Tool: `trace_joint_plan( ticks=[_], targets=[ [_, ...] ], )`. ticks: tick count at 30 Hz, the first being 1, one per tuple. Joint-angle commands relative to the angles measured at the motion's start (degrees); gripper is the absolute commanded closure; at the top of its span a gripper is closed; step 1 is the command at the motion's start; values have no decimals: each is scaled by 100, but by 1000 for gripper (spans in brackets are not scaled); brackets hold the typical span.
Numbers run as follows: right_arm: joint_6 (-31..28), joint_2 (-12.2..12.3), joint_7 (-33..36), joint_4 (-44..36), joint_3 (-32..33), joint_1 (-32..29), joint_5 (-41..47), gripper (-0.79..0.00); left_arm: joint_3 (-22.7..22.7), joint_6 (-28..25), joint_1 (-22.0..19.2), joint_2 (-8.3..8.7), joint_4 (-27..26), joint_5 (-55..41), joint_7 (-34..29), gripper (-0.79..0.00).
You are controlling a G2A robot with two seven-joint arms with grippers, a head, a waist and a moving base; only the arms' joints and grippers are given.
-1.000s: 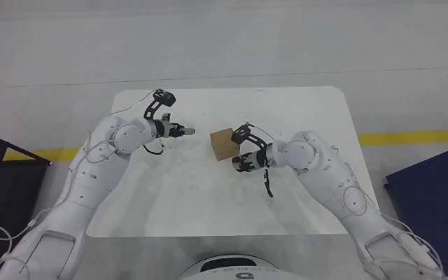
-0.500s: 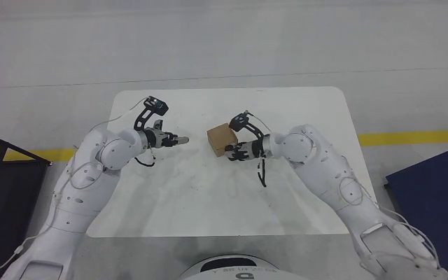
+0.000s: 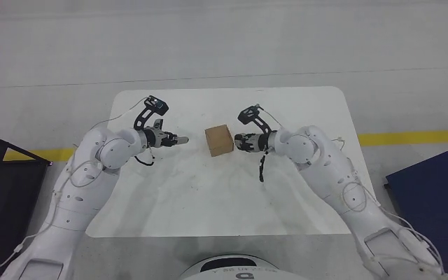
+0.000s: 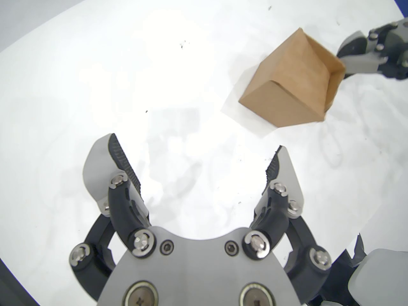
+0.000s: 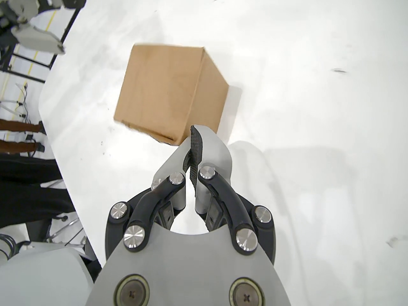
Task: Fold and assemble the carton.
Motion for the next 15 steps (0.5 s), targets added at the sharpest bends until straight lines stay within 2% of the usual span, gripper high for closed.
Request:
trace_joint_plan(
  ticks=[1, 4, 10, 11, 12, 13, 15],
  targets=[
    [-148, 0, 120, -141, -57, -28, 117, 0, -48, -42, 24, 13, -9, -6, -8, -785],
    [-122, 55, 18, -312, 147, -126, 116, 0, -155, -107, 95, 40, -40, -28, -25, -785],
    [505, 255, -735, -1138, 1105, -586, -395, 0, -462, -358, 325, 120, -128, -82, -65, -785],
    [628, 289, -831, -1352, 1238, -690, -637, -163, -518, -422, 368, 134, -127, -100, -52, -785],
    [693, 308, -862, -1509, 1296, -769, -783, -696, -568, -494, 412, 146, -116, -135, -36, -785],
    [693, 308, -862, -1509, 1296, -769, -783, -785, -606, -585, 450, 157, -93, -180, -39, -785],
    [693, 308, -862, -1509, 1296, -769, -783, -785, -615, -618, 460, 161, -84, -188, -47, -785]
  ],
)
